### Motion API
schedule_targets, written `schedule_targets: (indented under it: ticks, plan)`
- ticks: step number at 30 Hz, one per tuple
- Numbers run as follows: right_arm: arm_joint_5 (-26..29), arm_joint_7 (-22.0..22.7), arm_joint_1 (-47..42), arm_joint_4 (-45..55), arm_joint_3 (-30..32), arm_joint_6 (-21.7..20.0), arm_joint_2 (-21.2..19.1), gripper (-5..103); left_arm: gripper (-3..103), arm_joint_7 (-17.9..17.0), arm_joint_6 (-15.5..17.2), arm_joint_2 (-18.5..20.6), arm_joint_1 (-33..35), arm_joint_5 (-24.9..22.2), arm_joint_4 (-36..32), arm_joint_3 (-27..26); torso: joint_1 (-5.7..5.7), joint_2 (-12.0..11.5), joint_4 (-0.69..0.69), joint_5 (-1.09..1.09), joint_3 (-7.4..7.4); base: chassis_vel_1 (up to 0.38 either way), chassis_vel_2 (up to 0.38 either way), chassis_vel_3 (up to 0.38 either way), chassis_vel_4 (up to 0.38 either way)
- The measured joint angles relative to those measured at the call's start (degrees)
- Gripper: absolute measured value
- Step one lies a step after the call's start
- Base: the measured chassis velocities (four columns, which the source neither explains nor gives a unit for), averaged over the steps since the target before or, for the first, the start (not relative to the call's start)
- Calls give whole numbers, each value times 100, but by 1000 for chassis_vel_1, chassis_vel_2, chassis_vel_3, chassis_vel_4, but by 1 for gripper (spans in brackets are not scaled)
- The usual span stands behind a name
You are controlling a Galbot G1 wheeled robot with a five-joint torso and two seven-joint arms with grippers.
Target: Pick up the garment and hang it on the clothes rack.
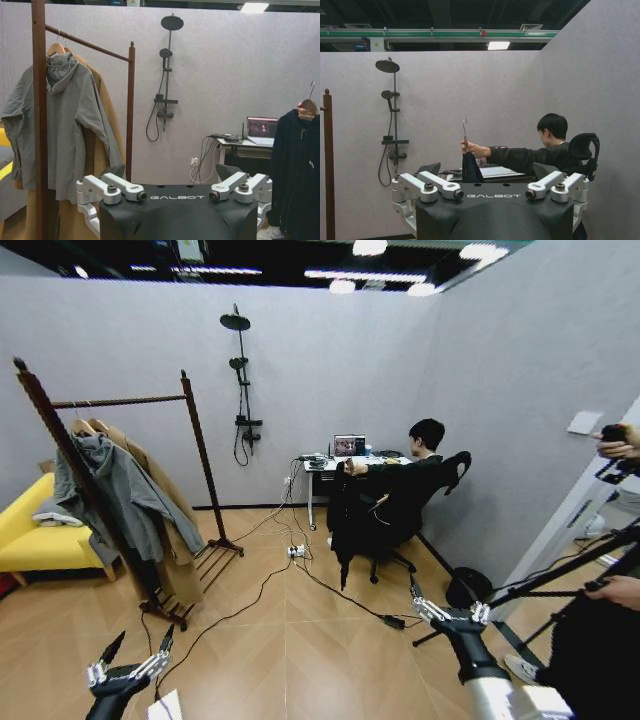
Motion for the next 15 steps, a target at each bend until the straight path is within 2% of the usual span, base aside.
schedule_targets:
  ticks: [15]
  plan:
    - [101,32,15,81,27,-75,-30,100,100,0,0,0,0,0,0,0,0,0,0,0,0,0,0,0,0]
